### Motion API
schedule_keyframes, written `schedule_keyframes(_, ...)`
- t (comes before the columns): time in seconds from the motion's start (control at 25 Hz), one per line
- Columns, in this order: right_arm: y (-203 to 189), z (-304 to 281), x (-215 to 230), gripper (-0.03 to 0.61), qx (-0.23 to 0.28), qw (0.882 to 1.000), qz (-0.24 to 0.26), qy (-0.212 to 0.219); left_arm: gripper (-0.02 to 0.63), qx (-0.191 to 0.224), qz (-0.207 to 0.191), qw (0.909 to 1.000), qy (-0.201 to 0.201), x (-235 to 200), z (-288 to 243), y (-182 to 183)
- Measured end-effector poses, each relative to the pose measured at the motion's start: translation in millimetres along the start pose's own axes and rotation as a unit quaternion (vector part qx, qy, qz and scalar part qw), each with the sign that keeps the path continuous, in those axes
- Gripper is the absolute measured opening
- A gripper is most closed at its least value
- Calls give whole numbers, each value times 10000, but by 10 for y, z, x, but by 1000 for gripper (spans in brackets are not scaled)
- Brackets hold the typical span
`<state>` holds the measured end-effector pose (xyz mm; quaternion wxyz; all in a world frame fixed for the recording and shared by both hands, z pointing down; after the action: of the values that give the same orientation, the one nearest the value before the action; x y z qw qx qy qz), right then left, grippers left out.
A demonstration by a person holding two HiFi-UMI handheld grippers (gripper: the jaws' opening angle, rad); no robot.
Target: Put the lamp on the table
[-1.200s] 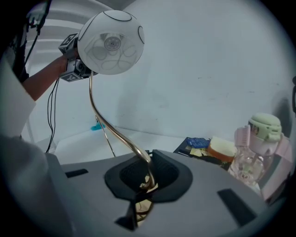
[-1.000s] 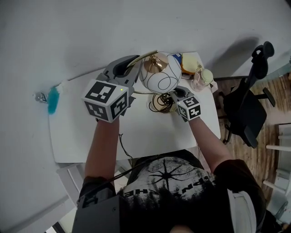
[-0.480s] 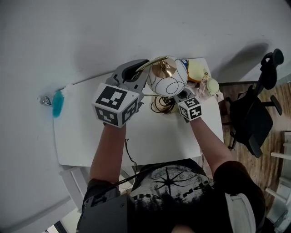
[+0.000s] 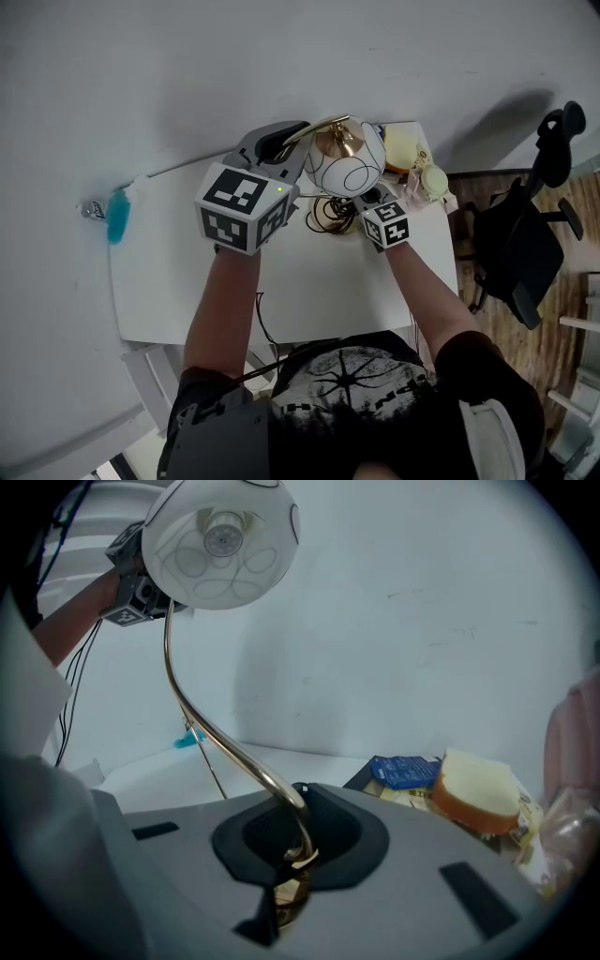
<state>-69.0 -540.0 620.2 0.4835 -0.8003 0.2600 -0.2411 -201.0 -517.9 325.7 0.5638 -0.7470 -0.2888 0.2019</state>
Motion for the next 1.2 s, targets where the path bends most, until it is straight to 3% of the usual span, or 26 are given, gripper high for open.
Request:
schedule_keyframes(0.28, -67, 19, 32, 21, 225, 9997, -134, -9, 17, -155, -18, 9997, -167, 72, -113, 11)
schedule_keyframes(0.52, -94, 30, 56, 21, 124, 9989, -420, 156, 17, -211, -26, 9994, -256, 106, -187, 21)
schedule_keyframes(0.76, -131, 55, 73, 28, -13, 9992, -381, 122, 17, -263, -37, 9989, -381, 169, -239, 29)
schedule_keyframes(0.92, -119, 58, 89, 130, -21, 9993, -381, 39, 17, -263, -32, 9986, -457, 191, -259, 28)
schedule_keyframes(1.2, -183, 196, 101, 160, -13, 9996, -293, -46, 17, -244, -46, 9984, -503, 234, -264, 16)
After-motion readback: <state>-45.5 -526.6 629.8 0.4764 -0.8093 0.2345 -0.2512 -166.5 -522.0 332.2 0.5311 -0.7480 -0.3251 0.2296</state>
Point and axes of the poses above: the fingertips, and each gripper's own axes: z backward along the fingers, x to its right, y out of its top, the point moved 5 cm from there along z, backward along the fingers, and after that the axes turned 6 degrees about -y, right-handed, at the moved point
